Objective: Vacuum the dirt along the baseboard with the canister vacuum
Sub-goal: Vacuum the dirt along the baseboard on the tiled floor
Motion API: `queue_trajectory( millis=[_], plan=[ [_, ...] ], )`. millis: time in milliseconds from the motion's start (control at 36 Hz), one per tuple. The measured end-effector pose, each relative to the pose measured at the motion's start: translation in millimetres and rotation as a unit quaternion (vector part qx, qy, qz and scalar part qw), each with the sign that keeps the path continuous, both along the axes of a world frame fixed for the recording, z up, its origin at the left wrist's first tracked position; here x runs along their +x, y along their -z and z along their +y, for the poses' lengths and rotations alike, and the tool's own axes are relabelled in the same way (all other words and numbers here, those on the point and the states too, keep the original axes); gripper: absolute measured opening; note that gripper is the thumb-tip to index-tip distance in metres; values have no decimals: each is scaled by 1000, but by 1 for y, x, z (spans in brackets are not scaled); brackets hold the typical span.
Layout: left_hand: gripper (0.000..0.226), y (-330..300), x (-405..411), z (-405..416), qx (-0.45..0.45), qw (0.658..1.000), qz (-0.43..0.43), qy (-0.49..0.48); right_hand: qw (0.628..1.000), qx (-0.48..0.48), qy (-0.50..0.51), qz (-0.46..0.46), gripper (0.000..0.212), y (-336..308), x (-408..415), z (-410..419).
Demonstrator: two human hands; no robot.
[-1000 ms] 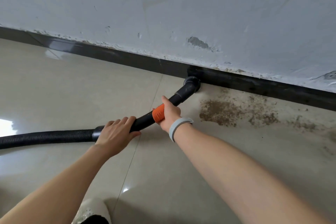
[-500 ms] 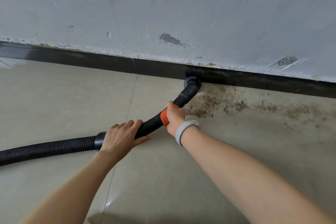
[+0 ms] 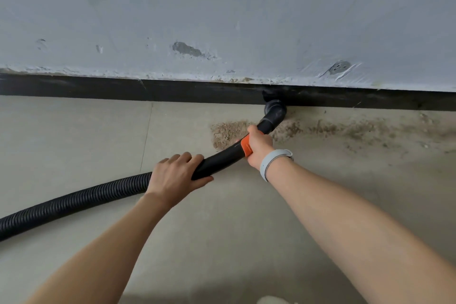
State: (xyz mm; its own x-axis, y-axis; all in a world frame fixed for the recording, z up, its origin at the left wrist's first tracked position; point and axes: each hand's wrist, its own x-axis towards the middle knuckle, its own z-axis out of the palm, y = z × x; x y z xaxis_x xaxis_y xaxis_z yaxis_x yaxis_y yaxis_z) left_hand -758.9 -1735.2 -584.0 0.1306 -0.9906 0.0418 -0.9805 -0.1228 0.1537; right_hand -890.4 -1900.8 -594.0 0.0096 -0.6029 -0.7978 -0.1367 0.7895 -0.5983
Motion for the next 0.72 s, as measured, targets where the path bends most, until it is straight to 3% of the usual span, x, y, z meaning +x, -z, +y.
queue_trajectory(
  millis=[111, 472, 583, 722],
  plan=[
    [44, -2, -20, -23, 9, 1000, 5, 22, 1000, -3, 15, 20, 37, -2, -25, -17],
    [51, -3, -77, -86, 75, 995, 59, 41, 997, -14, 75, 30, 34, 1, -96, -64],
    [50, -1, -91, -108, 102, 992, 53, 58, 994, -20, 105, 22, 17, 2, -117, -80],
    [51, -4, -119, -136, 111, 989, 54, 75, 991, -23, 126, 41, 21, 3, -147, -101]
  ],
)
